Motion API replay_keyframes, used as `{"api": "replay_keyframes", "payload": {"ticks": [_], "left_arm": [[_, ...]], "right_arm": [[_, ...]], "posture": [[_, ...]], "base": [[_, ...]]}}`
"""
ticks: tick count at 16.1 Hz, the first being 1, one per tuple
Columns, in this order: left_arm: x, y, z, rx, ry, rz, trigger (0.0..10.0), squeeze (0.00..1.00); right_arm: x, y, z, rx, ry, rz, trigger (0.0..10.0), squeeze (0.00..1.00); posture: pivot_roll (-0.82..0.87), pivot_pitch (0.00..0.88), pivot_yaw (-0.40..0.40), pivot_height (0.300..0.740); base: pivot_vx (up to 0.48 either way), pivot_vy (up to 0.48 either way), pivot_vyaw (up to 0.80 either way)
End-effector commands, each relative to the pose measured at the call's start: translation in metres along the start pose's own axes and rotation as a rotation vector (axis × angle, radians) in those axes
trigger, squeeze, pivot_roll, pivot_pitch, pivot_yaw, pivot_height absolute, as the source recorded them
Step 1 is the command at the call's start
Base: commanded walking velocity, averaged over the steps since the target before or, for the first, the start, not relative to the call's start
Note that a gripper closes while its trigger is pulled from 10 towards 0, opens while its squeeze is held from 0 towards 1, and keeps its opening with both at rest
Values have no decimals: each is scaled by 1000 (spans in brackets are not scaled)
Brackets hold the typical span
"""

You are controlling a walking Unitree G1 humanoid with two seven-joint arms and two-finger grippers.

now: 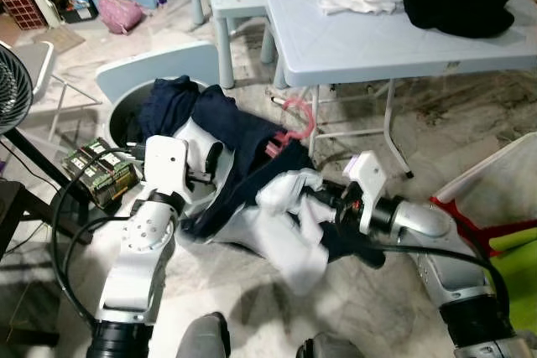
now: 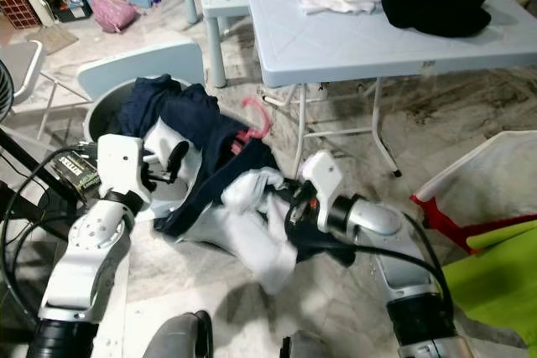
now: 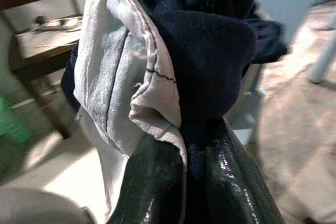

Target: Hang hanger

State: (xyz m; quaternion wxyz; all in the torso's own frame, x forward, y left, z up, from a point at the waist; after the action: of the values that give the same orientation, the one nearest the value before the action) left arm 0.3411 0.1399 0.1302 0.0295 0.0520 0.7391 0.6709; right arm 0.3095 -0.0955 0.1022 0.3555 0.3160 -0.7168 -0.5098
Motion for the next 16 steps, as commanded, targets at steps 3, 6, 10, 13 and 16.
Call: {"api": "replay_keyframes", "payload": {"ticks": [3, 6, 10, 13, 16], "left_arm": [[-5, 0, -16, -47, -60, -18, 10000, 0], [-7, -4, -22, -64, -71, -20, 10000, 0], [-6, -3, -24, -60, -85, -33, 10000, 0], [-4, -2, -26, -28, -109, -40, 10000, 412], [-4, -3, -28, -33, -111, -39, 10000, 318]], "right_arm": [[-8, 41, 8, -11, 39, -148, 10000, 0], [-19, 66, -13, -57, -134, -243, 10000, 0], [-25, 74, -20, -71, -214, -261, 10000, 0], [-30, 71, -8, -96, -159, -241, 10000, 0], [-31, 69, 5, -117, -87, -233, 10000, 0]], "posture": [[-12, 120, -16, 740], [-12, 120, -16, 740], [-6, 119, -18, 740], [-4, 122, -20, 740], [-6, 125, -19, 740]], "base": [[0, 0, 0], [0, 0, 0], [0, 0, 0], [0, 0, 0], [0, 0, 0]]}}
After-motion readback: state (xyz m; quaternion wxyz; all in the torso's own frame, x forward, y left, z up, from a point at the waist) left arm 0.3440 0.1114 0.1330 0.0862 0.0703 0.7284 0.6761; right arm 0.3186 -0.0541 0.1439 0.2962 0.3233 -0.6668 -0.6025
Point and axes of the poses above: a point about 5 cm out from each wrist's last joint towards the gripper, its own x axis pointing back from the gripper into the wrist, its own y axis along the axis of the wrist's last joint, z = x × y, the point moved 6 cm from there along -x, pointing out of the wrist towards the gripper, and after that the axes turned 12 degrees about x, right-handed, at the moved point
